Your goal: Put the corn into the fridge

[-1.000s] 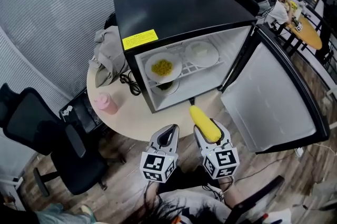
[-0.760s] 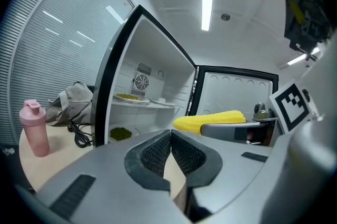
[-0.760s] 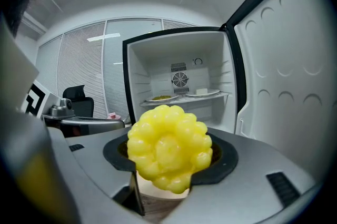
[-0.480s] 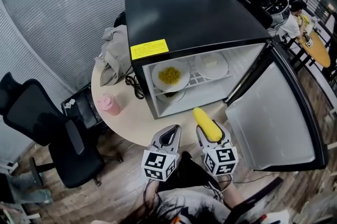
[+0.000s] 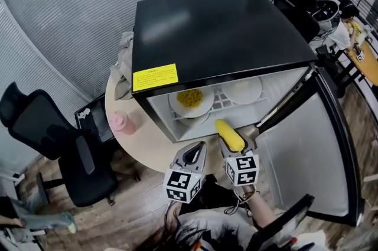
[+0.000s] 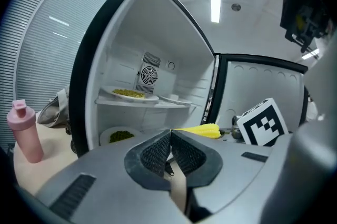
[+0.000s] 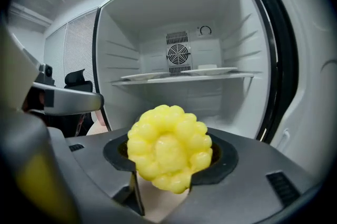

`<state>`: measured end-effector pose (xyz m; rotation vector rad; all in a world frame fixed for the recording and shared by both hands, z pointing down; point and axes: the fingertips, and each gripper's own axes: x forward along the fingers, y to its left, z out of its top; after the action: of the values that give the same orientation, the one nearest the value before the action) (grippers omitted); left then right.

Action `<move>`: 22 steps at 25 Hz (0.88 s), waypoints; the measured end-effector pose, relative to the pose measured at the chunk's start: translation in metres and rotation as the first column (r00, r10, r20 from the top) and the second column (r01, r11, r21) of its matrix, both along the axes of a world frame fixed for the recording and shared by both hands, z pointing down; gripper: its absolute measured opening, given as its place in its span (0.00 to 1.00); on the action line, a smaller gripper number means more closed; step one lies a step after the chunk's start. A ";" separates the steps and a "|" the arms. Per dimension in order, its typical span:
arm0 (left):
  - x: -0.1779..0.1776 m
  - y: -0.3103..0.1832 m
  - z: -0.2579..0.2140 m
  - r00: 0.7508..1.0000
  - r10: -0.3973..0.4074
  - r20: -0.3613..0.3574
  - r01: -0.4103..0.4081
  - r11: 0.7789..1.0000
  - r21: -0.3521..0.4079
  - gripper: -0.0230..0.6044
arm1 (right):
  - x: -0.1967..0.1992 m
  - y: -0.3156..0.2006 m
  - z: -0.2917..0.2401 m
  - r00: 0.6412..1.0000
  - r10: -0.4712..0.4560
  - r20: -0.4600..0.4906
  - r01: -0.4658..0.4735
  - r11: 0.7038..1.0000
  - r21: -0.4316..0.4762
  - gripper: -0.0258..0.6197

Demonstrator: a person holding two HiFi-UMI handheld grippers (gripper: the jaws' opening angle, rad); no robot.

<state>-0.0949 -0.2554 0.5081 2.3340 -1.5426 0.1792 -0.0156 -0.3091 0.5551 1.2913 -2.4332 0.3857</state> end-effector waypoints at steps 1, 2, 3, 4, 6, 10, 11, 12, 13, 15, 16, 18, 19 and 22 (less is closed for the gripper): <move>0.001 -0.003 0.001 1.000 -0.002 0.004 0.002 1.000 -0.003 0.05 | -0.001 -0.007 0.005 1.000 -0.004 -0.007 0.004 1.000 -0.004 0.43; 0.002 -0.007 0.003 1.000 -0.004 0.007 0.004 1.000 -0.006 0.05 | -0.002 -0.013 0.009 1.000 -0.007 -0.012 0.007 1.000 -0.010 0.43; 0.003 -0.010 0.004 1.000 -0.005 0.010 0.005 1.000 -0.009 0.05 | -0.003 -0.020 0.014 1.000 -0.008 -0.015 0.008 1.000 -0.015 0.43; 0.004 -0.012 0.005 1.000 -0.005 0.012 0.005 1.000 -0.012 0.05 | -0.004 -0.026 0.019 1.000 -0.008 -0.018 0.008 1.000 -0.021 0.43; 0.005 -0.017 0.008 1.000 -0.007 0.018 0.007 1.000 -0.019 0.05 | -0.006 -0.037 0.026 1.000 -0.010 -0.023 0.010 0.999 -0.030 0.43; 0.002 -0.025 0.009 0.999 -0.019 0.031 0.020 0.999 -0.026 0.05 | -0.010 -0.054 0.041 0.999 -0.024 -0.045 0.022 0.999 -0.049 0.43; 0.001 -0.026 0.009 0.999 -0.021 0.035 0.022 0.999 -0.026 0.05 | -0.011 -0.056 0.046 0.998 -0.028 -0.052 0.025 0.998 -0.056 0.43; 0.000 -0.027 0.009 0.999 -0.023 0.038 0.024 0.999 -0.027 0.05 | -0.011 -0.058 0.050 0.998 -0.032 -0.057 0.028 0.998 -0.063 0.43; -0.001 -0.028 0.010 0.999 -0.026 0.040 0.027 0.999 -0.028 0.05 | -0.011 -0.060 0.054 0.998 -0.035 -0.058 0.031 0.997 -0.067 0.43; -0.003 -0.029 0.011 0.999 -0.033 0.043 0.035 0.999 -0.031 0.05 | -0.013 -0.063 0.058 0.998 -0.045 -0.054 0.041 0.997 -0.061 0.43; -0.005 -0.030 0.012 0.998 -0.038 0.044 0.039 0.999 -0.032 0.05 | -0.014 -0.065 0.059 0.997 -0.053 -0.055 0.050 0.997 -0.056 0.43; -0.007 -0.032 0.013 0.998 -0.045 0.045 0.047 0.998 -0.034 0.05 | -0.019 -0.069 0.060 0.994 -0.081 -0.070 0.078 0.996 -0.038 0.43; -0.008 -0.033 0.013 0.998 -0.048 0.045 0.049 0.998 -0.035 0.05 | -0.022 -0.071 0.060 0.992 -0.095 -0.080 0.093 0.995 -0.027 0.43; -0.009 -0.035 0.014 0.998 -0.045 0.048 0.047 0.998 -0.039 0.05 | -0.025 -0.076 0.061 0.988 -0.123 -0.094 0.123 0.992 -0.008 0.43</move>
<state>-0.1036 -0.2899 0.5217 2.2764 -1.5984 0.2535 -0.0402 -0.3852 0.6157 1.1251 -2.4163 0.2872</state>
